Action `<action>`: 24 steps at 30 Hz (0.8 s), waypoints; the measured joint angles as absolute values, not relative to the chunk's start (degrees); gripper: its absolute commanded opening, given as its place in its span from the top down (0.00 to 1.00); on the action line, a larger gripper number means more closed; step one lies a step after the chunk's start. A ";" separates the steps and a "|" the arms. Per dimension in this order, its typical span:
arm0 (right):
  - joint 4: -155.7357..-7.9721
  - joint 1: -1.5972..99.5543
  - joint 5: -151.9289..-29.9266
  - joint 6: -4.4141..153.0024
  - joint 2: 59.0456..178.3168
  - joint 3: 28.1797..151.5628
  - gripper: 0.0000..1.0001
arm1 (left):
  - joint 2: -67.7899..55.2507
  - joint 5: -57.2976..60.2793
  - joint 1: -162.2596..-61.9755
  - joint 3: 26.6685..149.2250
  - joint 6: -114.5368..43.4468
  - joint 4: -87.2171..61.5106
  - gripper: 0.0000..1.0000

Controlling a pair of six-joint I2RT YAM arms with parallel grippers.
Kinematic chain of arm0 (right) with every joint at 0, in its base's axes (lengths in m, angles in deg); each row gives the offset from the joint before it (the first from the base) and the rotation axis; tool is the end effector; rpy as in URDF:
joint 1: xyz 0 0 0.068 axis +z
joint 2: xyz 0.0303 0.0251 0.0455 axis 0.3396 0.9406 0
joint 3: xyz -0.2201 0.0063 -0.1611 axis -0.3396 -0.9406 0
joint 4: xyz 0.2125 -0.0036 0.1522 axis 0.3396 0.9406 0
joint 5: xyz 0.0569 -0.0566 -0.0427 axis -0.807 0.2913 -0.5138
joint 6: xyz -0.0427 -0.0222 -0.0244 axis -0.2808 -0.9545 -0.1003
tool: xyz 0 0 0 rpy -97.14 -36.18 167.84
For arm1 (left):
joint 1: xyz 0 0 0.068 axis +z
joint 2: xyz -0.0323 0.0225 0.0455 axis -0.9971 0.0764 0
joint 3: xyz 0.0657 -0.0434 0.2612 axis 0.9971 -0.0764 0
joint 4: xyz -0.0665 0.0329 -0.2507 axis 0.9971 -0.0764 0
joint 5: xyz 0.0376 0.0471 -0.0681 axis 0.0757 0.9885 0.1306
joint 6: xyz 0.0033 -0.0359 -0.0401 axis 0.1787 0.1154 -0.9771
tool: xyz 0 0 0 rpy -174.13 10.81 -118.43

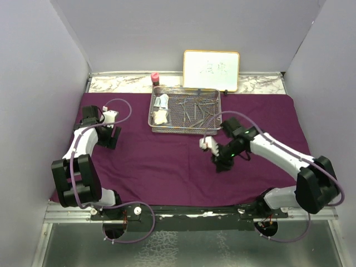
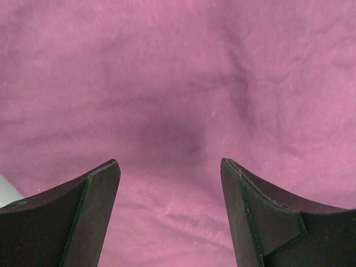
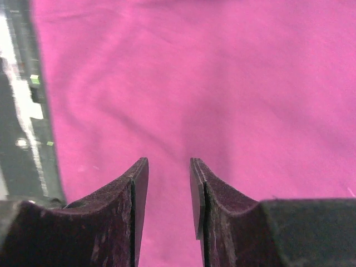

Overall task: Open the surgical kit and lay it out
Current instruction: Smooth out the surgical kit at the center of the board.

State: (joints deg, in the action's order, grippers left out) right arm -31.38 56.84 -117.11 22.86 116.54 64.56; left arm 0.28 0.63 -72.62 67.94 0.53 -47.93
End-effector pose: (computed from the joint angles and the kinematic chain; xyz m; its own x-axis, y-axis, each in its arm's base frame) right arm 0.1731 0.1551 0.2060 -0.1523 -0.8453 -0.5121 -0.9644 0.0138 0.2640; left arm 0.2696 0.0565 0.2082 -0.8512 0.2236 -0.4749 0.2214 0.9732 0.0614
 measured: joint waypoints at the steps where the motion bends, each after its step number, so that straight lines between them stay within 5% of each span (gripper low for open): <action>1: -31.14 52.43 -116.59 22.22 115.29 64.54 0.63 | -0.31 1.44 -72.62 67.22 1.14 -47.99 0.24; 15: -25.44 2.62 -109.11 4.19 117.45 63.25 0.63 | -7.55 7.99 -71.42 60.84 8.35 -50.70 0.24; 24: -23.32 -16.92 -105.74 -6.71 122.92 63.10 0.63 | -8.44 9.41 -70.24 55.24 11.87 -51.53 0.24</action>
State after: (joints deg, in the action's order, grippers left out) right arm -23.32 -16.92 -105.74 -6.71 122.92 63.10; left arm -8.44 9.41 -70.24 55.24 11.87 -51.53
